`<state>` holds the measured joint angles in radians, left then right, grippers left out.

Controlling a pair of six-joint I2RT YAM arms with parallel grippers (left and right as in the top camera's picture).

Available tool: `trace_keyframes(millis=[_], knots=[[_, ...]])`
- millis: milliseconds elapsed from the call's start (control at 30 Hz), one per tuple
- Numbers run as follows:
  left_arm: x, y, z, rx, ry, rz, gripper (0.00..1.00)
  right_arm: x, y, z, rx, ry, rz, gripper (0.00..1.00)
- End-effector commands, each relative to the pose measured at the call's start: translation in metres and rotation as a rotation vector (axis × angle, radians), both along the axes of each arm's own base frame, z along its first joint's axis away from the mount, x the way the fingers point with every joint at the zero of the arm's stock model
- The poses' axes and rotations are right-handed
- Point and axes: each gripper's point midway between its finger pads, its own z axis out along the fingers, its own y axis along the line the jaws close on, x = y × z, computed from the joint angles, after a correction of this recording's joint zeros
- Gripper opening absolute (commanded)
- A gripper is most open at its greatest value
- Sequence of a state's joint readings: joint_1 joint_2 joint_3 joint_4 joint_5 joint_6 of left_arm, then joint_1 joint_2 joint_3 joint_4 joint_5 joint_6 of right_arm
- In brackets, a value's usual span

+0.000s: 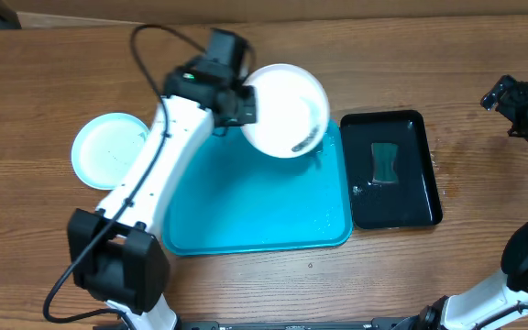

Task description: Clean dirty plates on tray and stack at the side

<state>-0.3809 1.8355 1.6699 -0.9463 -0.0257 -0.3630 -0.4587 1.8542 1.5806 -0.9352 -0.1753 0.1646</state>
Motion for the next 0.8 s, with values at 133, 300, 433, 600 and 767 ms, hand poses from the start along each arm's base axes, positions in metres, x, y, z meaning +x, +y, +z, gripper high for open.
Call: trace_keyframes(millis=[133,300,433,600,767], knots=[[-0.004,-0.069,0.022,0.106,-0.184,-0.125,0.04,-0.001,-0.003,0.003,-0.007,-0.008,-0.014,1.0],[-0.024,-0.117,0.046,0.265,-0.384,-0.175,0.04,-0.001,-0.003,0.003,-0.007,-0.008,-0.014,1.0],[-0.037,-0.143,0.065,0.355,-0.512,-0.23,0.04,-0.001,-0.003,0.003,-0.007,-0.008,-0.014,1.0],[-0.057,-0.172,0.094,0.49,-0.673,-0.304,0.04,-0.001,-0.003,0.003,-0.007,-0.008,-0.014,1.0],[-0.083,-0.193,0.128,0.676,-0.83,-0.362,0.04,-0.001,-0.003,0.003,-0.007,-0.008,-0.014,1.0]])
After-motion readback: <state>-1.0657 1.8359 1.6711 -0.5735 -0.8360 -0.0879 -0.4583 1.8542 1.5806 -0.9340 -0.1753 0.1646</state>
